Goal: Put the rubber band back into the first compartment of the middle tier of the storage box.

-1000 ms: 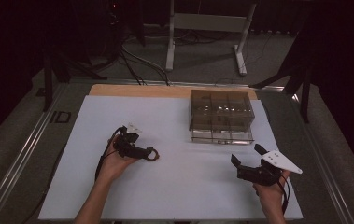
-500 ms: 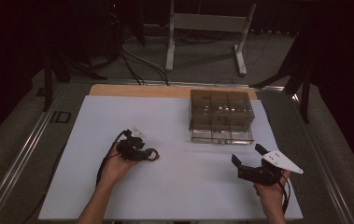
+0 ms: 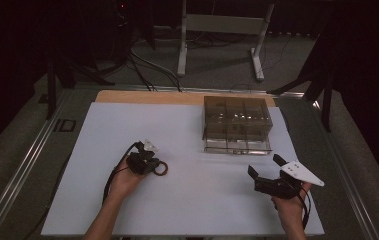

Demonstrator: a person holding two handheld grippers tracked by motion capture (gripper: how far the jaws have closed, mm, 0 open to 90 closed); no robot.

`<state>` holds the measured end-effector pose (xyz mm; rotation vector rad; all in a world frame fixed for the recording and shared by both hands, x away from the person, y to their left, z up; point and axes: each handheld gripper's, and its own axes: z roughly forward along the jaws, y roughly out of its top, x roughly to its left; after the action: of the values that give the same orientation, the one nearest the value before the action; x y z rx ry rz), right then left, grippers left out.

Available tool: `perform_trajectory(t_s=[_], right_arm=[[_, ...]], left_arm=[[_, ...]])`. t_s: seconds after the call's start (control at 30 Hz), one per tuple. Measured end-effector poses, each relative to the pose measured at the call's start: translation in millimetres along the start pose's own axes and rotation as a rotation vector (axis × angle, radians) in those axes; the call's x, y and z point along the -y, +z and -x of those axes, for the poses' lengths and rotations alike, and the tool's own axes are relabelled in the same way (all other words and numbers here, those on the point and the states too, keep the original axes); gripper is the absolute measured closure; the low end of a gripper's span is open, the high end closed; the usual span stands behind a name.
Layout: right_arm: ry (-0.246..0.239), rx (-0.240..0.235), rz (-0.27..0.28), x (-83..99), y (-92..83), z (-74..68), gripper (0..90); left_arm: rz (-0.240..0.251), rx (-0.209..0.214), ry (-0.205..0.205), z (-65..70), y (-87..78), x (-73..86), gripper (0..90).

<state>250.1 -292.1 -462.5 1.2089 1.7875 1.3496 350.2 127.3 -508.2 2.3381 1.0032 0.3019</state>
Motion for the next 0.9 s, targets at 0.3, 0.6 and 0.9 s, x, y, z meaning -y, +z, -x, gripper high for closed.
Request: perform_trajectory(t_s=[0.3, 0.6, 0.9], right_arm=[[-0.002, 0.001, -0.002, 0.2, 0.6, -0.1, 0.0], [0.001, 0.002, -0.002, -0.3, 0.5, -0.8, 0.0], [-0.002, -0.001, -0.004, 0.3, 0.9, -0.8, 0.0]], left_arm=[[0.027, 0.026, -0.037, -4.6, -5.5, -0.5, 87.9], [0.045, 0.029, -0.035, -4.3, -9.7, -7.3, 88.1], [0.080, 0.040, -0.031, -2.5, -17.9, -18.4, 88.2]])
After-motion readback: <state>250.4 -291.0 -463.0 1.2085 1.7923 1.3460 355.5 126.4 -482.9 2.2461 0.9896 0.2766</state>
